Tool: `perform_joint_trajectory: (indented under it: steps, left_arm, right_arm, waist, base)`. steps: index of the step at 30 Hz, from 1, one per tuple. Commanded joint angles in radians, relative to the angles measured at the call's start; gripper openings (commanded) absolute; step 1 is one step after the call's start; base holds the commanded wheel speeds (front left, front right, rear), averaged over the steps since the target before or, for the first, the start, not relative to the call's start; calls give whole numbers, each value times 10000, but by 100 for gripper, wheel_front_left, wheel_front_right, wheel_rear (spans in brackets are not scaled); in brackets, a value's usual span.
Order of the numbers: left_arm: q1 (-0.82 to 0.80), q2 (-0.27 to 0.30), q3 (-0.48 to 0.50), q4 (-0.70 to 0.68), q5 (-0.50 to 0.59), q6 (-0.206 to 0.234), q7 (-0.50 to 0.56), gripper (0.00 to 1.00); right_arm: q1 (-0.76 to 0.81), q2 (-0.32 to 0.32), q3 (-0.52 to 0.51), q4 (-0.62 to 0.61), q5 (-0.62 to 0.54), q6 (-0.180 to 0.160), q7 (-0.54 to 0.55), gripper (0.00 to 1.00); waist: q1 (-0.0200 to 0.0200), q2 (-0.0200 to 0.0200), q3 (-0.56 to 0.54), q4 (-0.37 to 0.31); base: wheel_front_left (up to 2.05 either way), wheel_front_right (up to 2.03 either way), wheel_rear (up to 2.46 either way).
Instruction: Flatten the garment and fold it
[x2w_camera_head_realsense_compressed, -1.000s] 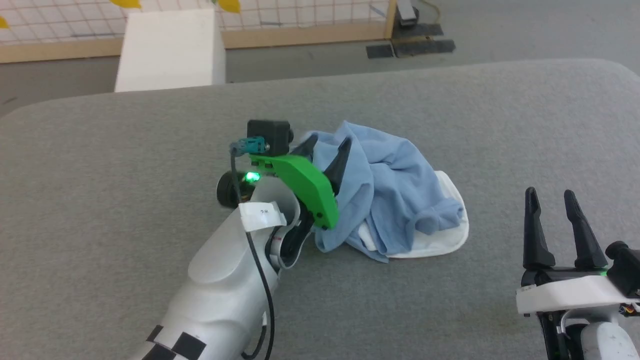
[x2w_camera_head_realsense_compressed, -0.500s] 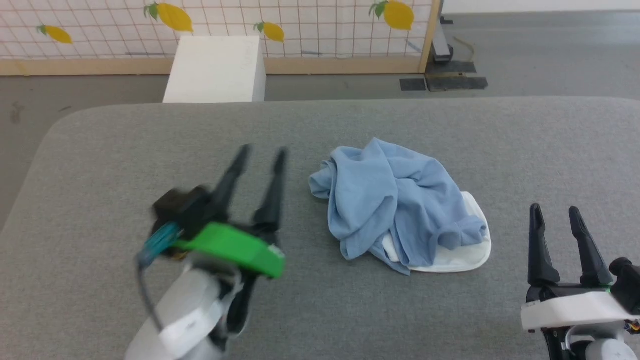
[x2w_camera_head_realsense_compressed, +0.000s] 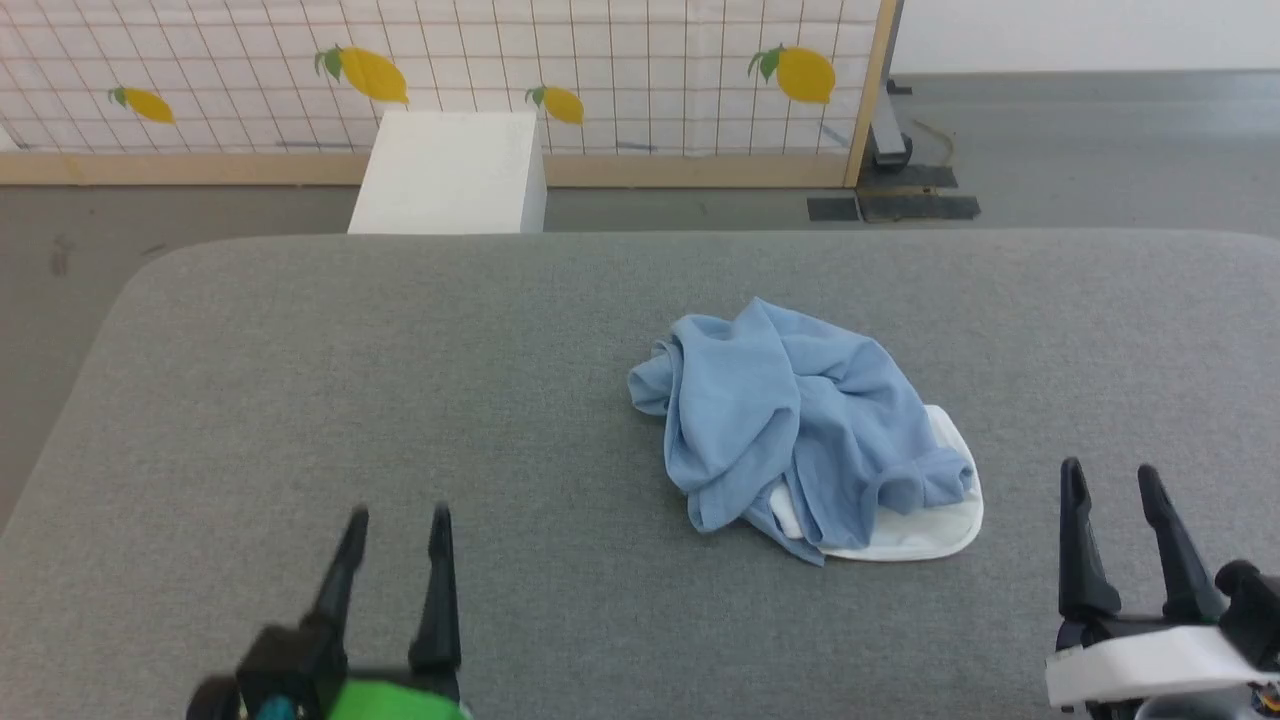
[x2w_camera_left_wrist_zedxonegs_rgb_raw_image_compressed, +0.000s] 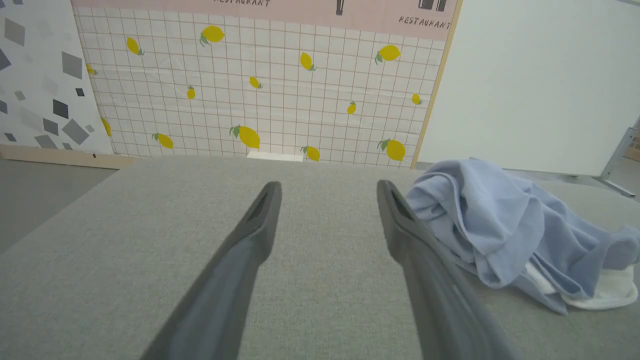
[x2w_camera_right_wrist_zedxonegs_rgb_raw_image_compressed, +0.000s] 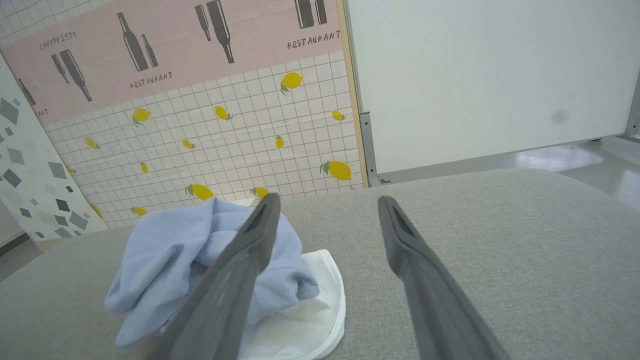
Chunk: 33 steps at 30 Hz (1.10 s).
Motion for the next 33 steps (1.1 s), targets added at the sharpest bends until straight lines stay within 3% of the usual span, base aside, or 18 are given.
perform_joint_trajectory:
  steps: [1, 10, 17, 21, 26, 33]
  left_arm:
    - [315, -93, 100, 117, 110, -134, -44, 100]
    - [727, -688, 722, 459, 226, -729, -44, 100]
    - [493, -940, 1089, 551, 302, -1036, -45, 100]
    - [310, -1022, 1093, 681, 276, -1159, -45, 100]
    - [54, -1065, 1005, 791, 174, -1226, -45, 100]
    - [-227, -1074, 759, 896, -124, -1119, -45, 100]
  right_arm:
    - [196, 1, -6, 59, 49, -15, -57, 100]
    - [309, 1, -50, 149, 174, -15, -57, 100]
    - [-762, 1, 136, 492, -501, -15, 251, 100]
    - [-1765, -155, 420, 765, -687, -15, 1885, 100]
    - [-2633, -1188, 1078, 1205, -345, -15, 4436, 100]
    - [-3124, -2102, 1775, 1945, 196, -15, 6645, 100]
  waist:
    - [0, 0, -125, 73]
    - [0, 0, -203, 336]
    - [0, 0, 149, 449]
    - [0, 0, 355, 532]
    - [0, 0, 630, 773]
    - [0, 0, 1009, 1285]
  base:
    - [0, 0, 0]
    - [0, 0, 0]
    - [0, 0, 0]
    - [0, 0, 0]
    - [0, 0, 0]
    - [0, 0, 0]
